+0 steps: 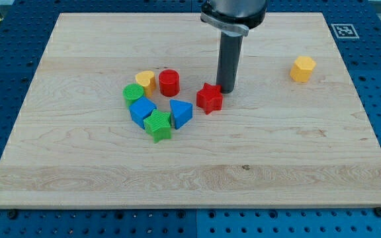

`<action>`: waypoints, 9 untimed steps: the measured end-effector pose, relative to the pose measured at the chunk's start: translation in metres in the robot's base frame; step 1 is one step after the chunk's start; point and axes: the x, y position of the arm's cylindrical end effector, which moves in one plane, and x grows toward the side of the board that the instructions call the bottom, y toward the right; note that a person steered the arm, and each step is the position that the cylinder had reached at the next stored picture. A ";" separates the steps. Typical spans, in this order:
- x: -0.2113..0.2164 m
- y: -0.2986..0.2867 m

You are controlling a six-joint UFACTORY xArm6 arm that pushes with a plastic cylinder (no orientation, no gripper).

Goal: Push the yellow hexagon towards the center

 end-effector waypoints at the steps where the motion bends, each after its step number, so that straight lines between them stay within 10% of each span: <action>1: 0.014 0.000; 4: -0.125 0.039; 5: -0.138 0.136; 7: -0.088 0.257; 9: -0.039 0.195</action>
